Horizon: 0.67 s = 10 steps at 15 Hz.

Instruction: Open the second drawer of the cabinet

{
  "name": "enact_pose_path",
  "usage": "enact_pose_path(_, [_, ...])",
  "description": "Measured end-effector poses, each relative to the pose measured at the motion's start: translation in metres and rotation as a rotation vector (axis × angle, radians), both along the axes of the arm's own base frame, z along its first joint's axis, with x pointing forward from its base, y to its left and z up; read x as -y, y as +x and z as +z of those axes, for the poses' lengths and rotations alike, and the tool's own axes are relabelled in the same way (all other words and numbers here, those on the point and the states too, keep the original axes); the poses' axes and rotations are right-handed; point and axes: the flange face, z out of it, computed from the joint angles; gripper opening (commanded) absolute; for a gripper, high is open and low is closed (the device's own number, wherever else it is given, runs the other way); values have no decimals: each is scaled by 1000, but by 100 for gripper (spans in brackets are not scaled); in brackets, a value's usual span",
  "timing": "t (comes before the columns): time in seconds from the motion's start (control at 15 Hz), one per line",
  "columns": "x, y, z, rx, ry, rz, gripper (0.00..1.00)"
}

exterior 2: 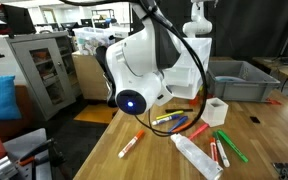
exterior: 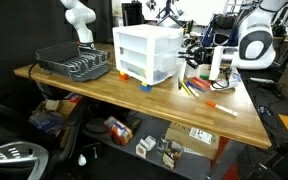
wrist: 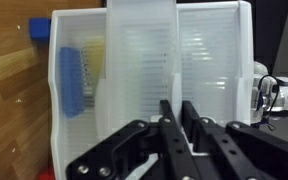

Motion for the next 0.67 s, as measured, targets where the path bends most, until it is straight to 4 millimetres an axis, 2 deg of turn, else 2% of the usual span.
enact_pose_path(0.67, [9, -45, 7, -24, -14, -32, 4])
